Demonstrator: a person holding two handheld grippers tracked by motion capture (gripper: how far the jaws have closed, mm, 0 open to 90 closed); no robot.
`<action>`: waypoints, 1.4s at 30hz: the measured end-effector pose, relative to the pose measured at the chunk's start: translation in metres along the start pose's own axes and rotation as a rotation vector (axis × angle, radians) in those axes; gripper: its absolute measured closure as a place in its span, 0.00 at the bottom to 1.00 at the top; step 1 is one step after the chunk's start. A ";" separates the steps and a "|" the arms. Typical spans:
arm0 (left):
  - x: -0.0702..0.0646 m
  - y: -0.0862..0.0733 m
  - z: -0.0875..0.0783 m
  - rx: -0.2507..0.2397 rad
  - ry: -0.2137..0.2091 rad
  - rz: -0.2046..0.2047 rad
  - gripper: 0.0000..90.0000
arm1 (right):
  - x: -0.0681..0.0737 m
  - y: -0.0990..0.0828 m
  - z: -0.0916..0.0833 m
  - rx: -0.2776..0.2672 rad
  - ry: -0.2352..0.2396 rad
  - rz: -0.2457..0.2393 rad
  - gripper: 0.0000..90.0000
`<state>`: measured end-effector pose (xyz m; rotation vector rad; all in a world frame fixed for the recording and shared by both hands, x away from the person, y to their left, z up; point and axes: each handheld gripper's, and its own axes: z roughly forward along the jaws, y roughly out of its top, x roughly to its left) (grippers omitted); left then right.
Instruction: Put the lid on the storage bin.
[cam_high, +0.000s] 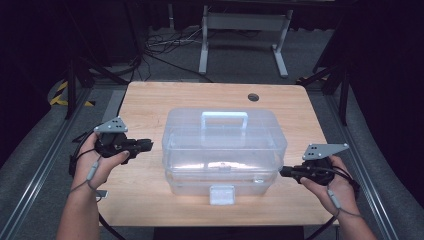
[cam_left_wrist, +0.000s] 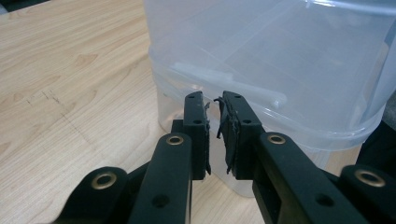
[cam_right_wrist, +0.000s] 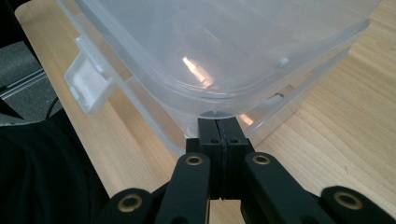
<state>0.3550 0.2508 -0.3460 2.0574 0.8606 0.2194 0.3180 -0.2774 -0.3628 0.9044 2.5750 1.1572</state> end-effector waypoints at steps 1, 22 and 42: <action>0.000 0.000 0.000 0.000 0.001 -0.001 0.89 | 0.000 0.000 0.001 0.007 0.001 -0.001 1.00; 0.000 -0.001 0.002 0.013 0.004 -0.003 0.89 | 0.001 -0.007 0.010 0.084 0.019 -0.015 1.00; 0.003 -0.002 0.004 0.025 -0.002 -0.010 0.89 | 0.001 -0.009 0.014 0.133 0.036 -0.017 1.00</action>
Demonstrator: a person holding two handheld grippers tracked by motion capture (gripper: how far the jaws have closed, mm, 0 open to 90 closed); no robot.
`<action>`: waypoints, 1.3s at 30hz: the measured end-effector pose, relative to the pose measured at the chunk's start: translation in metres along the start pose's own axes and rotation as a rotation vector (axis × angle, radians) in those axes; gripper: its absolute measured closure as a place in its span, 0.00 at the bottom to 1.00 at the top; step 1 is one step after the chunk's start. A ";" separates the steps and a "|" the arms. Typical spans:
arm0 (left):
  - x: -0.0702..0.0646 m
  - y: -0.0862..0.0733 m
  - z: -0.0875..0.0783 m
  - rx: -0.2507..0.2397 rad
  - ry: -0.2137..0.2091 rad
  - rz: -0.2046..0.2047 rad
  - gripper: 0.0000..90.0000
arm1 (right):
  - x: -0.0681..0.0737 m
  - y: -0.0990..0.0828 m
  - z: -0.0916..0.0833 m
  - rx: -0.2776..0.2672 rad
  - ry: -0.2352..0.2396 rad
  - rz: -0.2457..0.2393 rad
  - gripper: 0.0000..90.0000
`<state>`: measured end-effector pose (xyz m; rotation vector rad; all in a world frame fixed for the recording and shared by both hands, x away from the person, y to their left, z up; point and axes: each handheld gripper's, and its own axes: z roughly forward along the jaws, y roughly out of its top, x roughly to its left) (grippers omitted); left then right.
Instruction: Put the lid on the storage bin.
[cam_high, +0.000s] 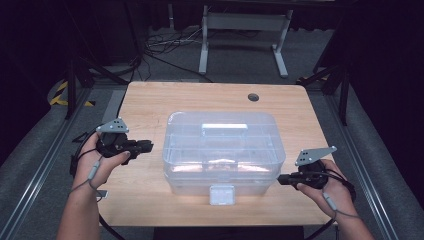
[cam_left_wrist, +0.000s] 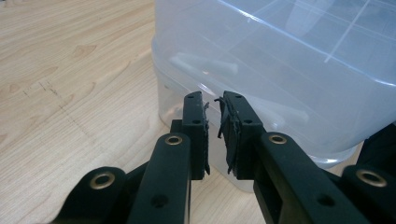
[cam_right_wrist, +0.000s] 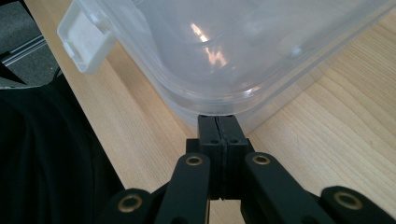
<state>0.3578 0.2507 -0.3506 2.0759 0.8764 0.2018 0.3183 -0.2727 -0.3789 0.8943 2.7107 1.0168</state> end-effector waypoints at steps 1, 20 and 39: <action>0.000 0.000 0.000 0.003 0.000 -0.003 0.89 | 0.000 0.000 0.000 0.000 -0.001 0.000 1.00; 0.003 -0.002 0.009 0.005 0.000 -0.028 0.89 | -0.001 -0.003 0.003 0.036 0.007 0.000 1.00; -0.004 -0.020 0.002 -0.019 0.060 -0.064 0.82 | -0.016 0.017 -0.047 -0.167 0.018 0.013 1.00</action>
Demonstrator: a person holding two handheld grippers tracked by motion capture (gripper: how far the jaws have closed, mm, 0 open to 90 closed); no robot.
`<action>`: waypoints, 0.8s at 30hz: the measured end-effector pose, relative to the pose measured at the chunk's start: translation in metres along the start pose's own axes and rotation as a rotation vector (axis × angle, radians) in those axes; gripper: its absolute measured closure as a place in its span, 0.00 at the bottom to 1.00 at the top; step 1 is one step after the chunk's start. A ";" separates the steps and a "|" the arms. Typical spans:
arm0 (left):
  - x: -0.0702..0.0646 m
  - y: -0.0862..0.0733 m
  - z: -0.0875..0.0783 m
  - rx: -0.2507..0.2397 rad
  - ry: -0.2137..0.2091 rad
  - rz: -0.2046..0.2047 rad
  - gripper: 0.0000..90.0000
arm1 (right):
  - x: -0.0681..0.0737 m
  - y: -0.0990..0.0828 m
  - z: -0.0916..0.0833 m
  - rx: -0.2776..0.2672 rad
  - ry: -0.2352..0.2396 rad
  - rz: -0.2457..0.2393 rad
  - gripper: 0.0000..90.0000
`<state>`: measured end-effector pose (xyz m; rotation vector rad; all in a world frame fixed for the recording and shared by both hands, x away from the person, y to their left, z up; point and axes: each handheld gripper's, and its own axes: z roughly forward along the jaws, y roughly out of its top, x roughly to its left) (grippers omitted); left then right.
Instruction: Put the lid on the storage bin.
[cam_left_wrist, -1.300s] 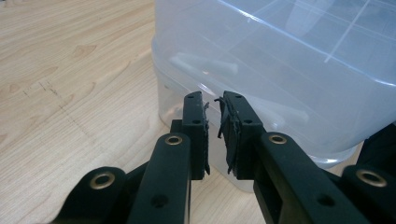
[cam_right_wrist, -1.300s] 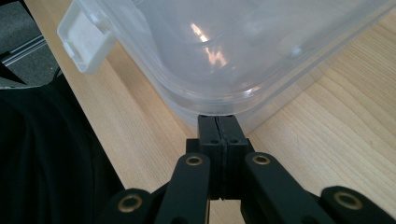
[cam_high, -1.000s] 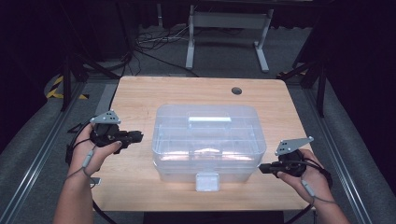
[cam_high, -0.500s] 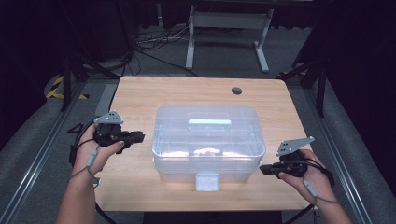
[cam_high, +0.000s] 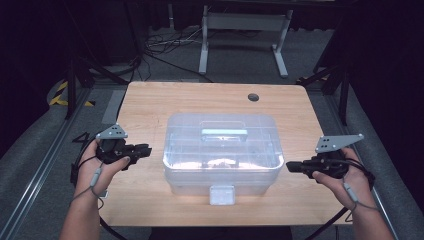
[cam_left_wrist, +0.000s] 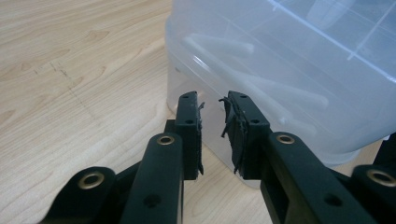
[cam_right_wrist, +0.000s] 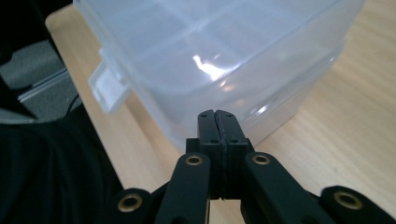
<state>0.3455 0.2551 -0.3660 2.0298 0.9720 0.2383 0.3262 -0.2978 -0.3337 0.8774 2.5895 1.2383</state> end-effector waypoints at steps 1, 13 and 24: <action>0.000 0.000 0.000 0.000 0.000 0.000 0.81 | -0.002 0.002 -0.001 -0.015 -0.009 0.006 1.00; 0.009 -0.005 -0.002 -0.018 0.032 -0.028 0.76 | -0.034 0.021 0.004 -0.109 -0.110 0.094 1.00; 0.018 -0.002 0.010 -0.007 0.044 -0.032 0.72 | -0.069 0.021 0.012 -0.081 -0.192 0.146 1.00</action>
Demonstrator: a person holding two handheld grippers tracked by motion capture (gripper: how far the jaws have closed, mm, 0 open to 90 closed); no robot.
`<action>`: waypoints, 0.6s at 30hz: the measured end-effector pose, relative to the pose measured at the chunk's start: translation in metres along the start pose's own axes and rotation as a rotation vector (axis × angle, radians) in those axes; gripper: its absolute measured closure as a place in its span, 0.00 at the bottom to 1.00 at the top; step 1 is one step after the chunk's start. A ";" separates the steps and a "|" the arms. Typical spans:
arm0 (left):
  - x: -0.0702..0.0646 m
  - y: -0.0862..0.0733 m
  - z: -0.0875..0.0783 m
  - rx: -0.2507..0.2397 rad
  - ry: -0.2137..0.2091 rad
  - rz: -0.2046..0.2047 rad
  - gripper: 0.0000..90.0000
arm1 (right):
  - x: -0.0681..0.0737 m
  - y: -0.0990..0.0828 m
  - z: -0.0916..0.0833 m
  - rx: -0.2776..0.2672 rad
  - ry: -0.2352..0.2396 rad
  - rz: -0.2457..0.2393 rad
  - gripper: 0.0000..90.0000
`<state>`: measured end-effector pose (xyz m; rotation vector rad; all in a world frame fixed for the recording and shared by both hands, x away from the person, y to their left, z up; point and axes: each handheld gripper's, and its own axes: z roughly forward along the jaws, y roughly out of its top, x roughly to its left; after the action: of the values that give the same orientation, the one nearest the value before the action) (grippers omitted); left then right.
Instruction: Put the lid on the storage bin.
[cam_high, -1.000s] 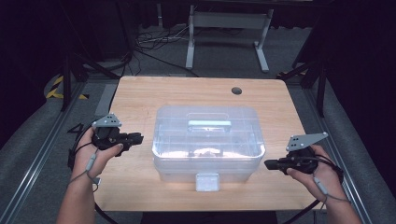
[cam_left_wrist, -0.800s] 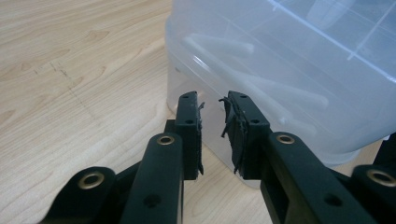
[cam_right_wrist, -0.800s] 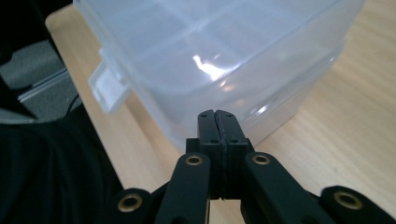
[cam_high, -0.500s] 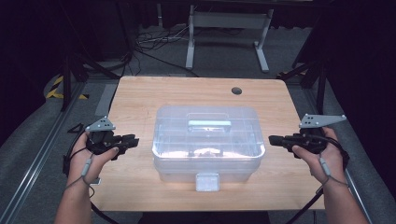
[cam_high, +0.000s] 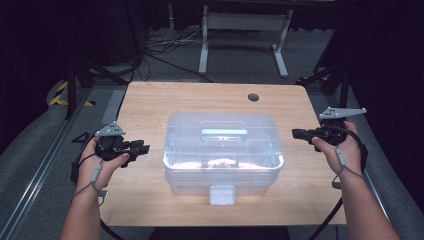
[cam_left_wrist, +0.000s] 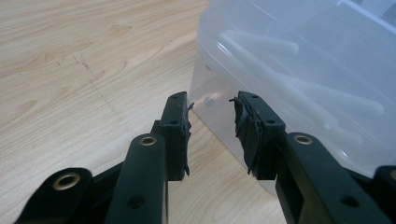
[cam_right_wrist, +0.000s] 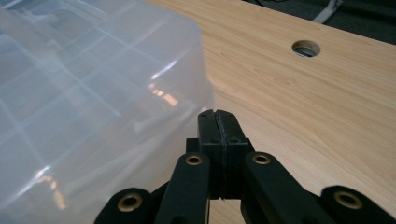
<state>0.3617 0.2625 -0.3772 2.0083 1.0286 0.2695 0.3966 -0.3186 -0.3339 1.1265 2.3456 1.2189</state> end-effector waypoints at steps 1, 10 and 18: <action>0.002 0.000 0.003 0.005 -0.001 -0.002 0.71 | -0.003 0.000 0.001 0.008 -0.007 0.001 1.00; 0.008 -0.003 0.013 0.049 -0.001 -0.009 0.70 | -0.025 -0.003 0.019 0.068 -0.029 0.029 1.00; 0.014 -0.008 0.019 0.073 0.008 -0.033 0.68 | -0.037 -0.013 0.030 0.129 -0.051 0.049 1.00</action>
<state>0.3754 0.2647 -0.3976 2.0546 1.0900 0.2256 0.4311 -0.3329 -0.3665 1.2471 2.4013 1.0537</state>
